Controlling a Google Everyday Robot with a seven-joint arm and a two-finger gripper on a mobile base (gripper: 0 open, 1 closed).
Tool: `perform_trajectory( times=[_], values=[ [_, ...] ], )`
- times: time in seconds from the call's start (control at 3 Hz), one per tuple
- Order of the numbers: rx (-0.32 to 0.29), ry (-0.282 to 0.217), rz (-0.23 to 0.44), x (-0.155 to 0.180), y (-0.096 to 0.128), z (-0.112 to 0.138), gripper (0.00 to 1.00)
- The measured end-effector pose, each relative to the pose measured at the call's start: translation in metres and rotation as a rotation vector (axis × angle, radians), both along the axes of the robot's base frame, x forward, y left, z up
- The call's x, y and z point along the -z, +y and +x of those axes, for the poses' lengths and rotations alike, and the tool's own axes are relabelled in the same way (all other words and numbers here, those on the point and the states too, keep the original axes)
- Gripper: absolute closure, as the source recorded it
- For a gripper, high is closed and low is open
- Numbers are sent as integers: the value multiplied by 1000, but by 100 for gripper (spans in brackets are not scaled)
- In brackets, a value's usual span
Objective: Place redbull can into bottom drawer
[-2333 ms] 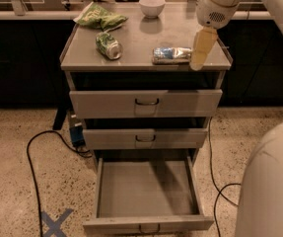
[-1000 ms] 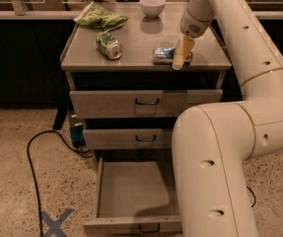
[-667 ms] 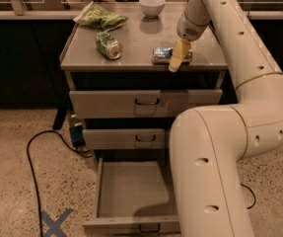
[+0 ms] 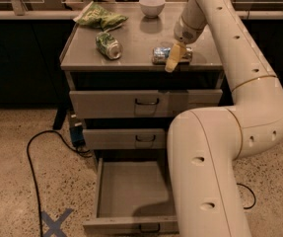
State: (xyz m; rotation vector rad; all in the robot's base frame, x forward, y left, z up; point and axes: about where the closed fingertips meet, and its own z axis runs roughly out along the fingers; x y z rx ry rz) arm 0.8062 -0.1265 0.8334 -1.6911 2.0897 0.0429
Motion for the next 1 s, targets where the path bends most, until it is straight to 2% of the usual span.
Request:
perform_trajectory(
  times=[0.67,1.0],
  values=[
    [0,0,0,0,0,0,65],
    [0,-18,99,-21,2,-8,88]
  ],
)
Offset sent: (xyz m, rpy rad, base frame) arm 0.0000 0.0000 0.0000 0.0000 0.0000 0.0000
